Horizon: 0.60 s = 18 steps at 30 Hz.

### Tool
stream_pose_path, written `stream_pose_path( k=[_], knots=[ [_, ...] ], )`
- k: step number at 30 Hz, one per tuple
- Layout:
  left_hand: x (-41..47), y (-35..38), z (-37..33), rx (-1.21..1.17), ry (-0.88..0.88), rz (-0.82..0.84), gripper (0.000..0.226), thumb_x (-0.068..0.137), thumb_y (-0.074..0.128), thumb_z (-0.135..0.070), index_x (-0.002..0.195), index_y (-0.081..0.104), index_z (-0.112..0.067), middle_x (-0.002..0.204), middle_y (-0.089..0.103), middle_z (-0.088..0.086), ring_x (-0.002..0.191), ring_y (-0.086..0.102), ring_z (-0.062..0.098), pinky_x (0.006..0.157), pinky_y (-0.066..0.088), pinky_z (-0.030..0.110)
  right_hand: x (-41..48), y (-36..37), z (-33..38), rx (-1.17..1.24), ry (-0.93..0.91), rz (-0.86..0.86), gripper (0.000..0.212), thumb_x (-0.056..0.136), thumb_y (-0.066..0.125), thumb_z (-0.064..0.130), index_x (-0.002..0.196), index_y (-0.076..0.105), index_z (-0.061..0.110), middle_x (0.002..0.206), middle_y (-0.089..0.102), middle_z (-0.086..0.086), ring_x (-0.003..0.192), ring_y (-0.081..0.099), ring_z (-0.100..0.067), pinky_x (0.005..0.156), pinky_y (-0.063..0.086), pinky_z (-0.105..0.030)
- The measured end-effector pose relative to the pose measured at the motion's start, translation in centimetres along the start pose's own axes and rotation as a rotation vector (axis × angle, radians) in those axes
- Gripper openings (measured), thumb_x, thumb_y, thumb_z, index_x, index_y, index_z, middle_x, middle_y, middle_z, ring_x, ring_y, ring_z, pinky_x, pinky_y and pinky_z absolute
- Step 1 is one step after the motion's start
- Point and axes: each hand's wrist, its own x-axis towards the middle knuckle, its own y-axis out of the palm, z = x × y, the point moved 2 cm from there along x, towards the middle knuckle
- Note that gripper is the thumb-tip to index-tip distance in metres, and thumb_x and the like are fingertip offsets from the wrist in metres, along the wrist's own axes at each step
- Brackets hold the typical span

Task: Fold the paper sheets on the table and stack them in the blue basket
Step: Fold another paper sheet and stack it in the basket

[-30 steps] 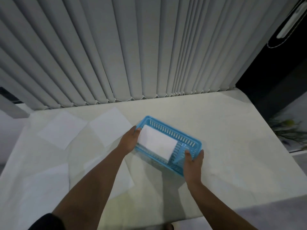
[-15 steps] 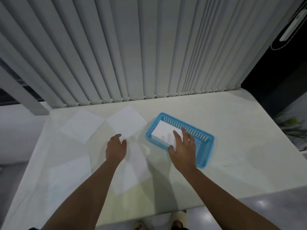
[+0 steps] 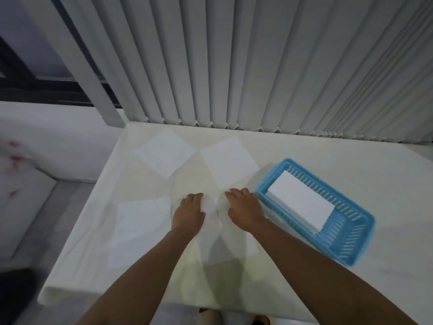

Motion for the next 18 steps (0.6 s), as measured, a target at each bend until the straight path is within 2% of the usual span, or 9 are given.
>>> stream_pose_path(
  k=[3, 5, 7, 8, 10, 12, 15, 18],
  knots=[
    [0.8, 0.1, 0.0, -0.098, -0.033, 0.043, 0.042, 0.088, 0.053, -0.016, 0.129, 0.048, -0.018, 0.126, 0.055, 0.007, 0.115, 0.055, 0.028, 0.093, 0.047, 0.037, 0.5, -0.2, 0.0, 0.04, 0.011, 0.015, 0.056, 0.089, 0.045, 0.018, 0.143, 0.033, 0.019, 0.143, 0.044, -0.005, 0.125, 0.041, -0.029, 0.103, 0.035, -0.043],
    [1.0, -0.2, -0.1, -0.045, 0.005, 0.034, 0.027, 0.088, 0.052, -0.018, 0.113, 0.059, -0.017, 0.113, 0.062, 0.006, 0.111, 0.056, 0.025, 0.089, 0.045, 0.033, 0.7, -0.3, 0.0, 0.09, 0.018, 0.03, 0.059, 0.088, 0.048, 0.02, 0.145, 0.031, 0.021, 0.146, 0.041, -0.004, 0.128, 0.038, -0.029, 0.104, 0.033, -0.043],
    [0.6, -0.9, -0.3, -0.006, 0.075, -0.007, 0.022, 0.088, 0.052, -0.021, 0.108, 0.062, -0.015, 0.11, 0.062, 0.005, 0.108, 0.055, 0.024, 0.087, 0.046, 0.034, 0.7, -0.7, -0.1, 0.15, 0.033, 0.02, 0.051, 0.088, 0.05, 0.021, 0.138, 0.043, 0.021, 0.146, 0.041, -0.002, 0.129, 0.037, -0.027, 0.105, 0.032, -0.041],
    [0.3, -1.2, -0.4, -0.02, 0.106, -0.02, 0.021, 0.088, 0.054, -0.022, 0.107, 0.062, -0.015, 0.109, 0.062, 0.004, 0.106, 0.055, 0.024, 0.088, 0.047, 0.035, 0.7, -1.1, -0.1, 0.162, 0.029, -0.017, 0.04, 0.089, 0.05, 0.022, 0.128, 0.052, 0.021, 0.141, 0.046, -0.001, 0.126, 0.041, -0.026, 0.102, 0.035, -0.039],
    [-0.7, -1.6, -0.2, -0.102, 0.154, -0.011, 0.016, 0.087, 0.057, -0.022, 0.101, 0.062, -0.015, 0.106, 0.063, 0.002, 0.102, 0.056, 0.022, 0.088, 0.046, 0.034, 0.0, -2.3, 0.1, 0.148, 0.023, -0.118, 0.021, 0.09, 0.048, 0.023, 0.104, 0.064, 0.019, 0.116, 0.063, 0.0, 0.109, 0.053, -0.022, 0.088, 0.04, -0.034],
    [-1.9, -1.6, 0.1, -0.168, 0.195, 0.026, 0.009, 0.087, 0.059, -0.023, 0.094, 0.06, -0.019, 0.101, 0.064, -0.001, 0.097, 0.057, 0.018, 0.087, 0.047, 0.031, -1.7, -3.5, 0.4, 0.156, 0.022, -0.16, 0.019, 0.091, 0.048, 0.024, 0.095, 0.066, 0.018, 0.095, 0.068, 0.0, 0.094, 0.057, -0.02, 0.082, 0.041, -0.033],
    [-4.2, -1.2, 0.5, -0.154, 0.247, 0.088, 0.005, 0.087, 0.057, -0.026, 0.09, 0.054, -0.028, 0.105, 0.064, -0.007, 0.101, 0.056, 0.014, 0.089, 0.046, 0.029, -5.3, -3.4, 0.3, 0.194, 0.047, -0.187, 0.017, 0.088, 0.052, 0.028, 0.096, 0.067, 0.024, 0.092, 0.069, 0.005, 0.094, 0.057, -0.016, 0.088, 0.036, -0.032],
    [-6.2, -0.5, 0.9, -0.106, 0.292, 0.172, 0.021, 0.083, 0.058, -0.021, 0.103, 0.056, -0.025, 0.118, 0.06, -0.006, 0.114, 0.051, 0.014, 0.095, 0.04, 0.026, -8.7, -1.6, -0.6, 0.217, 0.081, -0.155, 0.022, 0.087, 0.051, 0.027, 0.099, 0.069, 0.029, 0.098, 0.07, 0.011, 0.102, 0.054, -0.01, 0.099, 0.029, -0.03]
  ],
)
